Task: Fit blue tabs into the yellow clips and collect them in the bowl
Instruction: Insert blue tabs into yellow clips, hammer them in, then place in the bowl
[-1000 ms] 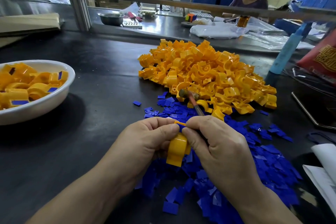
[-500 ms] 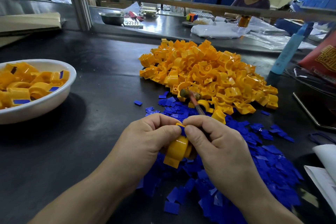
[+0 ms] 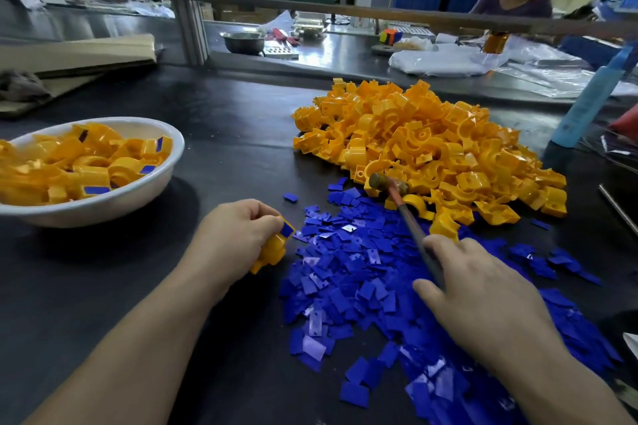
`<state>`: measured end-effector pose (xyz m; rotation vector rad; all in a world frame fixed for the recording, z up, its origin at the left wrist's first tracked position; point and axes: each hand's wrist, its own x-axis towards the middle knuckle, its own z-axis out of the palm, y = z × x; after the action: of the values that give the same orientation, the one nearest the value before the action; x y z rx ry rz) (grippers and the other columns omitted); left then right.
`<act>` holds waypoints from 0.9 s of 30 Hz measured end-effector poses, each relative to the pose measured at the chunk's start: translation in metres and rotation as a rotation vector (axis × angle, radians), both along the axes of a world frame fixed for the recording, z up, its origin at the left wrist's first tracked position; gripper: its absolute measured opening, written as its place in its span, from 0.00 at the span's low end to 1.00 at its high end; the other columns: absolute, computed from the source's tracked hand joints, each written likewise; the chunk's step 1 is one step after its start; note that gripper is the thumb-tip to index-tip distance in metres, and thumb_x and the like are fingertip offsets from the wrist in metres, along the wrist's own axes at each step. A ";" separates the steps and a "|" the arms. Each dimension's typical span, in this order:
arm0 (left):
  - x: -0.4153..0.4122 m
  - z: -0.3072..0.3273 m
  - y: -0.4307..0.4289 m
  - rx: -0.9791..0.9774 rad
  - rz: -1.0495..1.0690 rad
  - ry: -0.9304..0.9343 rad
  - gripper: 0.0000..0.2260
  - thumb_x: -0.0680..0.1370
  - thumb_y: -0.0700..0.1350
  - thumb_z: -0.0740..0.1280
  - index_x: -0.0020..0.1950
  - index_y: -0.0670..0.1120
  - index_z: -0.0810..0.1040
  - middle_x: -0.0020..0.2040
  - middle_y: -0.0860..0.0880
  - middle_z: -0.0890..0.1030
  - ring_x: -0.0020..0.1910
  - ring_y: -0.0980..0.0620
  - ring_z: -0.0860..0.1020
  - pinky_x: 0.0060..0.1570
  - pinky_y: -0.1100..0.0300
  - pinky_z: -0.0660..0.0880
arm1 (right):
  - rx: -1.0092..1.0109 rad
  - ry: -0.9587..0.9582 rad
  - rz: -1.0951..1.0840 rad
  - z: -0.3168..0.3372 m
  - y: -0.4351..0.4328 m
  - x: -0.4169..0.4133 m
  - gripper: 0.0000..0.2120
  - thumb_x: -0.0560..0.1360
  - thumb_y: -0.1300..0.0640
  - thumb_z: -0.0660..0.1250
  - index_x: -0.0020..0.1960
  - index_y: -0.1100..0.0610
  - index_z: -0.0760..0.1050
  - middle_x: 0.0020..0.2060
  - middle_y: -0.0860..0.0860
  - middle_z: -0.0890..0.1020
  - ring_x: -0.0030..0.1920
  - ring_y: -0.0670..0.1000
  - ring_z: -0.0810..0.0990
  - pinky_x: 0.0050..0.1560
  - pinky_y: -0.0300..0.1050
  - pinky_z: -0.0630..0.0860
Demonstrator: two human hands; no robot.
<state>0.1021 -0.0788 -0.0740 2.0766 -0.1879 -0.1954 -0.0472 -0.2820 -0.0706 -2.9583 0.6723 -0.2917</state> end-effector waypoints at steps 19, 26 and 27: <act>0.003 -0.007 0.006 0.759 -0.110 -0.289 0.20 0.73 0.61 0.69 0.62 0.55 0.77 0.55 0.52 0.78 0.54 0.50 0.75 0.47 0.55 0.74 | 0.700 -0.079 0.266 0.032 0.030 -0.009 0.09 0.77 0.49 0.61 0.48 0.33 0.67 0.32 0.41 0.79 0.26 0.45 0.76 0.24 0.41 0.74; 0.006 -0.006 0.009 0.577 -0.088 -0.195 0.20 0.70 0.58 0.73 0.60 0.53 0.81 0.54 0.50 0.78 0.54 0.48 0.76 0.54 0.52 0.76 | 0.364 -0.137 0.362 0.026 0.038 -0.007 0.11 0.75 0.39 0.54 0.57 0.33 0.64 0.39 0.39 0.76 0.45 0.36 0.73 0.40 0.31 0.72; 0.006 -0.007 0.009 0.575 -0.086 -0.199 0.19 0.70 0.58 0.73 0.59 0.53 0.82 0.53 0.50 0.78 0.53 0.48 0.76 0.53 0.52 0.76 | 0.325 -0.095 0.370 0.024 0.040 -0.006 0.11 0.77 0.41 0.55 0.59 0.37 0.64 0.41 0.39 0.75 0.46 0.38 0.74 0.42 0.33 0.72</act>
<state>0.1077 -0.0695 -0.0806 2.6639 -0.3774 -0.0992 -0.0529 -0.2422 -0.0467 -2.6633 0.1355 -0.2589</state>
